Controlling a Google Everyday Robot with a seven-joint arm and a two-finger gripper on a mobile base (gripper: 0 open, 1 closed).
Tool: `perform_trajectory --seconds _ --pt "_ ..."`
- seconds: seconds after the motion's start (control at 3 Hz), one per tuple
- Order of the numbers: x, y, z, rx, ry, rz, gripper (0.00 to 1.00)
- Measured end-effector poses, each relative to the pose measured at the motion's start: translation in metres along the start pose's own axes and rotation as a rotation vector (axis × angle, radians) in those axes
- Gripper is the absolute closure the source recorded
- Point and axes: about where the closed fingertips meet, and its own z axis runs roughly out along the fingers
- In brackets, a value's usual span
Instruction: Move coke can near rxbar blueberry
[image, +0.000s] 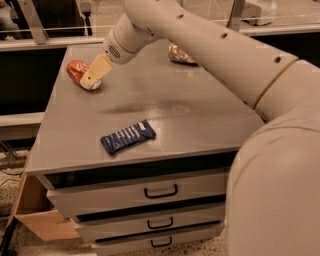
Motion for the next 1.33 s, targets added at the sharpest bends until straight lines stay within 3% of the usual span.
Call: perform_trajectory --seconds 0.67,1.0,1.33 --pt "-0.014 -0.027 0.049 0.004 -0.014 0.058 0.0" --pt "-0.021 -0.023 0.072 -0.03 -0.03 0.082 0.0" --pt "-0.022 -0.012 0.091 -0.077 -0.021 0.113 0.17"
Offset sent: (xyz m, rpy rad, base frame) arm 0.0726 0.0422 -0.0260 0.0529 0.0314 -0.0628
